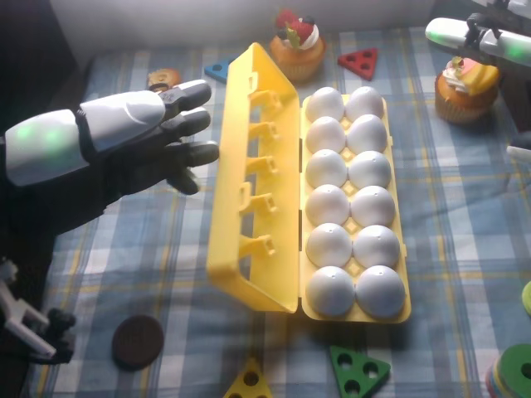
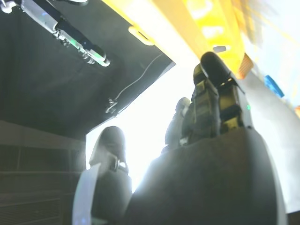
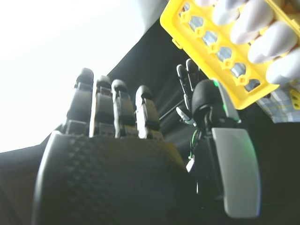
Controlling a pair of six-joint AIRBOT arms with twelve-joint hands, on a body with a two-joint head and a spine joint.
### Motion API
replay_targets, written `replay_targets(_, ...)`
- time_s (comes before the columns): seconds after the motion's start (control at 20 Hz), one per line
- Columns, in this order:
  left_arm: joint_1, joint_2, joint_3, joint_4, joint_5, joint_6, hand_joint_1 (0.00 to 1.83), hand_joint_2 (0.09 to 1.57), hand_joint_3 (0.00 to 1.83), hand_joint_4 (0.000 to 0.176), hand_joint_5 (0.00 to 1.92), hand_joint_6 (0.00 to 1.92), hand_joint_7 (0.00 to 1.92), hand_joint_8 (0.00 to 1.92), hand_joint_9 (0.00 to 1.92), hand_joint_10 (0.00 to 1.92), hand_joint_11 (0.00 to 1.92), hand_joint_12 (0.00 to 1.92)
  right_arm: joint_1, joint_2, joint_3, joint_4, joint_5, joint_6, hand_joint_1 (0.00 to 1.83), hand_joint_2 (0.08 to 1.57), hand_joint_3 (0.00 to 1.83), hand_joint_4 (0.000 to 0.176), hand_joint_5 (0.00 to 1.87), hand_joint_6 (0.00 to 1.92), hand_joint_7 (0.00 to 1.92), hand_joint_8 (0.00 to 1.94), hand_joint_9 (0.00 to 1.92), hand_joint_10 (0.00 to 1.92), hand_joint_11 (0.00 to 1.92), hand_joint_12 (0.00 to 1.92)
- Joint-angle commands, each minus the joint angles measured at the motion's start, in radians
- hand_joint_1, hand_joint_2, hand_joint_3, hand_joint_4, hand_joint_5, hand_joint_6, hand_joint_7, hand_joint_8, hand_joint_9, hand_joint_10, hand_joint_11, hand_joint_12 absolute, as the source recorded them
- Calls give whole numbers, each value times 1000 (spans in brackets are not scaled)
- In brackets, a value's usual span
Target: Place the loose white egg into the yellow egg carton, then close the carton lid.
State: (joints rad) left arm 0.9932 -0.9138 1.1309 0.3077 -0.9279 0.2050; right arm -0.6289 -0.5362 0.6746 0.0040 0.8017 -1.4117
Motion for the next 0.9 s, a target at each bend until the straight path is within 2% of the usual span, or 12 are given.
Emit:
replay_targets(0.0,-21,-12,-3,-7,-122,-6,132,1192,3,81,0,0,0,0,259,7,0,1496,5,9,-1,6,128,-4,482,1291,0,117,0,0,0,0,0,0,0,117)
replay_targets(0.05,-32,-18,0,2,-121,-6,144,1201,6,54,0,0,0,0,251,4,0,1497,4,10,-1,7,133,-4,492,1291,0,95,0,0,0,0,0,0,0,155)
replay_targets(0.1,-53,-28,4,19,-116,-7,123,1179,0,68,0,0,0,0,297,24,1,1499,3,13,-2,8,140,-4,494,1290,0,90,0,0,0,0,0,0,0,162)
replay_targets(0.2,-88,-48,16,59,-94,-19,133,1157,0,116,0,0,0,0,289,21,0,1467,-1,19,-5,10,156,-4,481,1299,4,77,0,0,0,0,0,0,0,160)
replay_targets(0.3,-131,-77,37,120,-60,-56,114,1171,0,117,0,0,0,0,267,12,0,1430,-8,29,-9,13,175,-4,451,1288,0,85,0,0,0,0,0,0,0,5)
replay_targets(0.35,-161,-95,49,163,-37,-79,38,1184,5,102,0,0,0,0,249,4,0,1416,-10,34,-10,13,183,-4,470,1290,0,76,0,0,0,0,0,0,0,0)
replay_targets(0.45,-214,-128,71,256,7,-128,39,1181,2,113,0,0,0,0,267,12,0,1371,-10,35,-11,13,185,-4,483,1313,10,74,0,0,0,0,0,0,0,0)
replay_targets(0.5,-235,-143,81,304,27,-155,7,1220,13,66,0,0,0,0,326,34,125,1373,-10,34,-11,13,185,-4,474,1324,14,78,0,0,0,0,0,0,0,0)
replay_targets(0.55,-262,-159,93,360,60,-186,0,1253,12,23,0,0,0,0,306,20,66,1401,-10,34,-11,13,185,-4,511,1335,17,66,0,0,0,0,0,0,0,0)
replay_targets(0.6,-277,-172,103,396,80,-207,0,1253,12,23,0,0,0,0,306,20,66,1401,-10,33,-11,13,184,-4,511,1335,17,66,0,0,0,0,0,0,0,0)
replay_targets(0.65,-292,-189,120,437,97,-241,0,1260,12,3,0,0,0,0,293,14,104,1428,-10,33,-11,13,184,-4,488,1335,16,75,0,0,0,0,0,0,0,0)
replay_targets(0.85,-369,-240,157,607,149,-346,0,1265,3,0,0,0,0,0,264,8,0,1387,-11,33,-11,13,179,-4,452,1333,11,90,0,0,0,0,0,0,0,0)
